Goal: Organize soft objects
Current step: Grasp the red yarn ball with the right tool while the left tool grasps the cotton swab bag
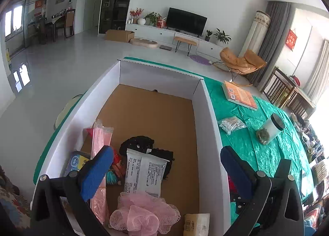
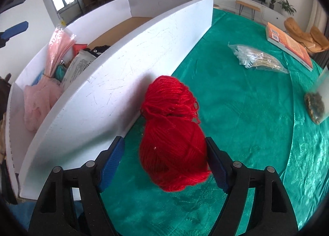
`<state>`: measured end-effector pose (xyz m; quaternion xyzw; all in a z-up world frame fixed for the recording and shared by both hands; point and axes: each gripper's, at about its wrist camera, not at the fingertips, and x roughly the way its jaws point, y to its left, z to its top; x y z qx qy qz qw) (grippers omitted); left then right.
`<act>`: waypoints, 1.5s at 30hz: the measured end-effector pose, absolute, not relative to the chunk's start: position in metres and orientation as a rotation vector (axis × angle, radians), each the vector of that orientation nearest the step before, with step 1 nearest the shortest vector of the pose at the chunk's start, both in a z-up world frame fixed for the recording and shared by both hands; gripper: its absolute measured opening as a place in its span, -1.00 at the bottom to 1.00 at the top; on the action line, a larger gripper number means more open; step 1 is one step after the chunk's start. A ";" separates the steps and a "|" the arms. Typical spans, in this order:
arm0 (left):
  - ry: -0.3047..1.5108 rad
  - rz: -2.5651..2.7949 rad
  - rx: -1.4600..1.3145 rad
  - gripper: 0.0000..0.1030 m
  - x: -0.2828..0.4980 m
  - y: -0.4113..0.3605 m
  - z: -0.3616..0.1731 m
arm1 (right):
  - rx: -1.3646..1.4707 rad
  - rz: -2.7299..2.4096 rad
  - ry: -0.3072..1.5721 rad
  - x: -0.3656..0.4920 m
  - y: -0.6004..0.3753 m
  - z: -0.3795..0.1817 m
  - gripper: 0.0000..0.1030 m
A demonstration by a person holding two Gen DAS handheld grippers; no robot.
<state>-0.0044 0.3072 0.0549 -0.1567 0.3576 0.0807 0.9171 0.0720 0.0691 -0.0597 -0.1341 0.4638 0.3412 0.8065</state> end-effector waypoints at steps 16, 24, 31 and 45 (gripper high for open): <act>0.811 0.024 -0.236 1.00 0.050 0.227 0.046 | 0.335 0.231 0.926 0.105 -0.206 -0.047 -0.09; 0.847 -0.050 -0.153 1.00 0.079 0.173 0.046 | 0.346 0.100 0.789 0.177 -0.255 -0.026 -0.07; 0.908 -0.145 -0.054 1.00 0.101 0.120 0.033 | 0.259 0.084 0.891 0.229 -0.250 -0.063 0.36; 1.017 -0.295 0.116 1.00 0.192 0.060 0.014 | 0.450 0.125 0.815 0.135 -0.277 -0.067 0.54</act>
